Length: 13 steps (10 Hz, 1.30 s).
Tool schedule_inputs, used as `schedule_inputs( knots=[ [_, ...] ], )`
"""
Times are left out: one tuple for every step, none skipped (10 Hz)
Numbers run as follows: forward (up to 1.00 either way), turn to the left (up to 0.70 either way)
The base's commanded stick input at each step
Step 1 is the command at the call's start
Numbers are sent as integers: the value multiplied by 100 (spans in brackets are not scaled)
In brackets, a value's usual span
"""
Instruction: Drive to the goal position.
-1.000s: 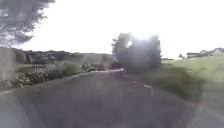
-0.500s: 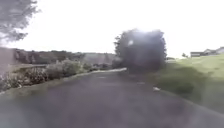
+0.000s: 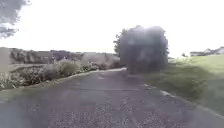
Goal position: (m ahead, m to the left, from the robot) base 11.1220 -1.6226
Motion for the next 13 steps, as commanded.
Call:
schedule_inputs(
  knots=[
    [100,0],
    [100,0],
    [100,0],
    [100,0],
    [100,0],
    [100,0],
    [100,0],
    [100,0],
    [100,0],
    [100,0],
    [100,0],
    [100,0],
    [100,27]
  ],
)
